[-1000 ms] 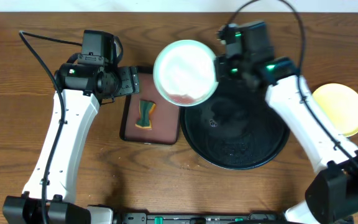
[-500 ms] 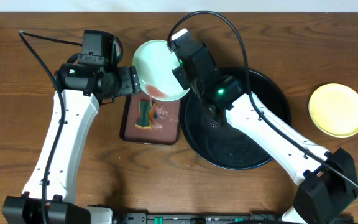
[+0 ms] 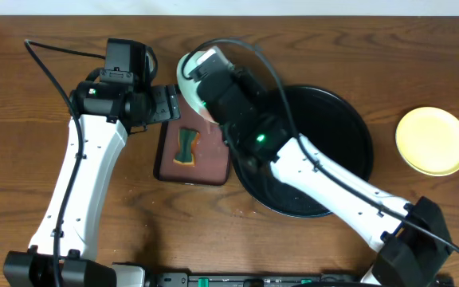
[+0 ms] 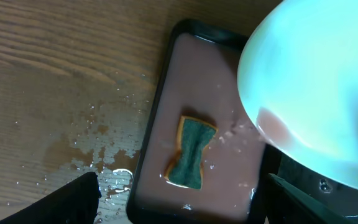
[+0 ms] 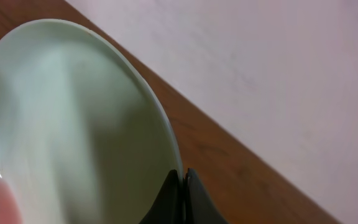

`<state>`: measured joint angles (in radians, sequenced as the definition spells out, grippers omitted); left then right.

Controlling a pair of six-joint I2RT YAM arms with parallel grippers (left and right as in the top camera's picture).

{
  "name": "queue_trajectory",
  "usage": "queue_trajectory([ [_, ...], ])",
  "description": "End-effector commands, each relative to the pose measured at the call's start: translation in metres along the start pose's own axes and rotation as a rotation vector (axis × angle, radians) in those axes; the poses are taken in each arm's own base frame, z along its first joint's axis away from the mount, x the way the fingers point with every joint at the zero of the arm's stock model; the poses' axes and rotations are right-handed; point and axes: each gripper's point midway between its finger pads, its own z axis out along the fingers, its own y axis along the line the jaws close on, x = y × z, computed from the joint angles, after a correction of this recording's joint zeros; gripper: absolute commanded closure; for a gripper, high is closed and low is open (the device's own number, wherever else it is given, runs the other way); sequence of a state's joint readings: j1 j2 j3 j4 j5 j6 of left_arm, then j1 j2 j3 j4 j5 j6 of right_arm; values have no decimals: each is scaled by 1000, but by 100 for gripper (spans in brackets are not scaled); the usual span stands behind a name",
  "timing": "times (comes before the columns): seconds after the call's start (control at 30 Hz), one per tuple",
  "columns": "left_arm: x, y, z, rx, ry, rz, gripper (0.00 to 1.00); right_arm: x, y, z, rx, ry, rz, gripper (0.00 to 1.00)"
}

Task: Clean dirty plates on tray and stack at the side
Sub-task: 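Hold the light blue plate tilted above the brown tray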

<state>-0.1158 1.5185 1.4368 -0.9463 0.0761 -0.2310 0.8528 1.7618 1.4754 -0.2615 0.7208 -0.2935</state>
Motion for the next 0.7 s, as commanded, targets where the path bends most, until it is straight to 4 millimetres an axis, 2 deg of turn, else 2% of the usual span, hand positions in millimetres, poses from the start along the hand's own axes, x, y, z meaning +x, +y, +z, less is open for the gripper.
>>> queue_trajectory([
  [0.0, -2, 0, -1, 1, -1, 7, 16, -9, -17, -12, 131, -1, -33, 99],
  [0.67, -2, 0, -2, 1, -1, 7, 16, -20, -13, -19, 141, -34, -65, 99],
])
